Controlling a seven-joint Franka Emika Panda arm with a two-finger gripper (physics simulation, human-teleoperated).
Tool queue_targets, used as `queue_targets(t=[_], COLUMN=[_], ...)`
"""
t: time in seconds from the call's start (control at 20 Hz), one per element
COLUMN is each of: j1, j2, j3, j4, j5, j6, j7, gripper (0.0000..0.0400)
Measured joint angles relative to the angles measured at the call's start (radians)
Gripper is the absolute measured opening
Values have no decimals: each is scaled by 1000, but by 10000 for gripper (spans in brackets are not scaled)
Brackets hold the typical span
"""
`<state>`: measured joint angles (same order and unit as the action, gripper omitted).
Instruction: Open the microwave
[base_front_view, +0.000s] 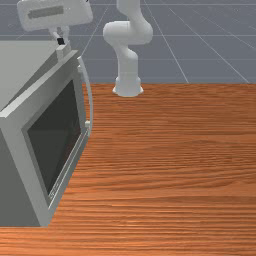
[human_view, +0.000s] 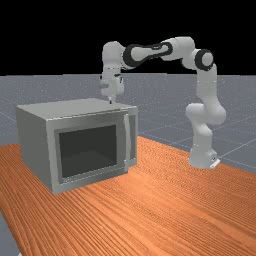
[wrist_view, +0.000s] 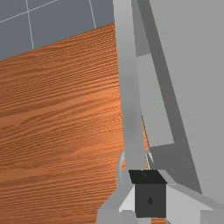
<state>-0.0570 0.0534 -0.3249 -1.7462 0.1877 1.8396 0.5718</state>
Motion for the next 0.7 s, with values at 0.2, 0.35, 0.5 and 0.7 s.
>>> queue_targets(t=[0.2, 0.35, 0.5, 0.7], j1=[-47, -49, -41, -43], j2=[7, 44, 69, 64], j3=[-33, -29, -22, -16], j4=[18, 15, -1, -11], j5=[-23, -31, -32, -34], j6=[4, 17, 27, 38], j7=[3, 10, 16, 20], gripper=[0, 0, 10, 19])
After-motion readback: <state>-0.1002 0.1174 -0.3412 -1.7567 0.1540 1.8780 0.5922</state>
